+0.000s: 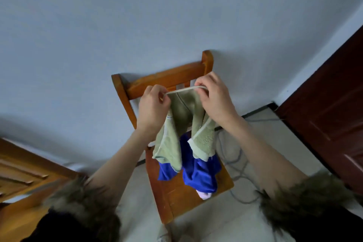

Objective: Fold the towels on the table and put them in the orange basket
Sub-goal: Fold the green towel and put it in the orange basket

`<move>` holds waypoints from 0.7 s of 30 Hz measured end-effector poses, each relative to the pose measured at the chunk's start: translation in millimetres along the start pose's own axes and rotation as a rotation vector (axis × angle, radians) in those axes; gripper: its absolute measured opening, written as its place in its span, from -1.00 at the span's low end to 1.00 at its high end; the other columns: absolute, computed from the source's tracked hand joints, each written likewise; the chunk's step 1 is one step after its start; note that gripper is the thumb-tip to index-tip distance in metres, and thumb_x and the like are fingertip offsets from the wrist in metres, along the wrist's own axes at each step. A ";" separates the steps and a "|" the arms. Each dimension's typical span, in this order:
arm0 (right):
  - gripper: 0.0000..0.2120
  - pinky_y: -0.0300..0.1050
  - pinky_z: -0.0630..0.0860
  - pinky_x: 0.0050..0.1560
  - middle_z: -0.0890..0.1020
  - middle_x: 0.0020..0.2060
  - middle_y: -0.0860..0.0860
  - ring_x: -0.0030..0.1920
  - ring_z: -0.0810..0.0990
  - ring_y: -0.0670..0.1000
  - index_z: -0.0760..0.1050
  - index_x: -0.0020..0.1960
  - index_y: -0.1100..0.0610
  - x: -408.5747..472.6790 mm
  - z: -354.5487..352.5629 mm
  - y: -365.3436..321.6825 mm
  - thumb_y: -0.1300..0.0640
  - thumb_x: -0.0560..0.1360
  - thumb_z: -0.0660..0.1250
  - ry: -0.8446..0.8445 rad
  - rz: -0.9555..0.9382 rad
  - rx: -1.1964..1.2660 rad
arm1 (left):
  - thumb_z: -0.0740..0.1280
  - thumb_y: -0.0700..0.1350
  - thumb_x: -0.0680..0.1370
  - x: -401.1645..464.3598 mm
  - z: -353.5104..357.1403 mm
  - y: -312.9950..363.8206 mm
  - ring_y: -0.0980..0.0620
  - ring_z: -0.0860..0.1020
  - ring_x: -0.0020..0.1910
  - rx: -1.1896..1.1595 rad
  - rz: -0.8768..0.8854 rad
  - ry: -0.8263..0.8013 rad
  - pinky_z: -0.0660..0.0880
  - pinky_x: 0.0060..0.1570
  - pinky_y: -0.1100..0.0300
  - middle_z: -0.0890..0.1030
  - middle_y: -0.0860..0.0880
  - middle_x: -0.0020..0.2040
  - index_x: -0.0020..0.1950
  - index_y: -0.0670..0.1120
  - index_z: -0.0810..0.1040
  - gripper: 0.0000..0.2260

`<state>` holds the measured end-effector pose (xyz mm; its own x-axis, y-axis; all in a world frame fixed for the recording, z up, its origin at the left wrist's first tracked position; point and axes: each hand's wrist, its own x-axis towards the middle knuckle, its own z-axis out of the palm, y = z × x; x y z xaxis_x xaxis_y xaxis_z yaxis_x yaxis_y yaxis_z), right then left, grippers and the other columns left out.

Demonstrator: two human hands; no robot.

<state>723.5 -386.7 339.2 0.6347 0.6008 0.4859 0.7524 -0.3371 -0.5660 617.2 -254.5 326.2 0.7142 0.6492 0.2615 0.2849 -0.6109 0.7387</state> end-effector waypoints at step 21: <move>-0.76 -0.22 0.24 -0.32 0.46 -0.36 -0.05 -0.34 0.42 -0.07 0.42 -0.17 0.13 45.4 -24.4 -175.4 0.05 0.61 0.15 -0.031 -0.133 0.070 | 0.28 -0.05 0.56 -43.3 -229.9 12.7 0.06 0.41 -0.36 0.086 -0.070 0.218 0.34 -0.36 0.34 0.48 -0.02 -0.35 -0.18 -0.16 0.49 -0.79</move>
<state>624.7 -318.0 476.8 0.5234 0.6596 0.5395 0.8147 -0.2018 -0.5436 442.9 -186.1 467.0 0.5390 0.7680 0.3459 0.3888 -0.5911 0.7067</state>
